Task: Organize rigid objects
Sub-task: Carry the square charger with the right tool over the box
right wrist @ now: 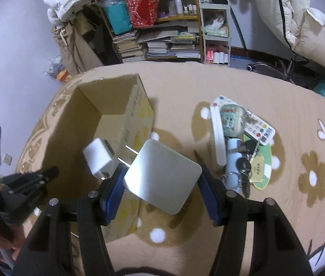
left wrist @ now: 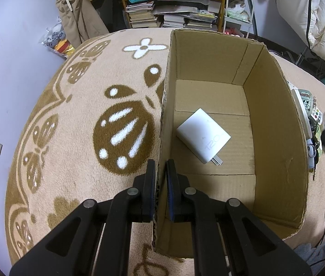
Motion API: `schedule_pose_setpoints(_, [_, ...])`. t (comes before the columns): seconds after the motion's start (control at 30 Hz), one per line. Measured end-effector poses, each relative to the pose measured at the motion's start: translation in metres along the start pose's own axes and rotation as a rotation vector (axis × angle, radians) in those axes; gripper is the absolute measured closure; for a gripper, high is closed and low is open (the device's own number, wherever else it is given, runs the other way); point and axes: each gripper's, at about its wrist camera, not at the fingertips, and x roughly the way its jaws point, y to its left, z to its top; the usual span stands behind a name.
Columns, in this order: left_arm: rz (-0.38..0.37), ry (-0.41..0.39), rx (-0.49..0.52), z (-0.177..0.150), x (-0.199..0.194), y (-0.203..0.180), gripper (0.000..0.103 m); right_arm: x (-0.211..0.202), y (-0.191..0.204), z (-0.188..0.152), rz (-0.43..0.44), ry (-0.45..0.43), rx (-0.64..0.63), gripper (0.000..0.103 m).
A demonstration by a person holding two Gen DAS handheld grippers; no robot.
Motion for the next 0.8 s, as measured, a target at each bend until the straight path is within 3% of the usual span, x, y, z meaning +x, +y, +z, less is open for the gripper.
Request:
schedule_pose_setpoints(0.2, [0.0, 0.001, 0.0, 0.001, 0.0, 0.0, 0.094, 0.0, 0.009, 0.018, 0.031, -0.02, 0.038, 0.038])
schedule_pose_setpoints(0.8, [-0.016, 0.007, -0.007, 0.003, 0.001, 0.0, 0.094, -0.022, 0.065, 0.062, 0.071, -0.089, -0.067, 0.038])
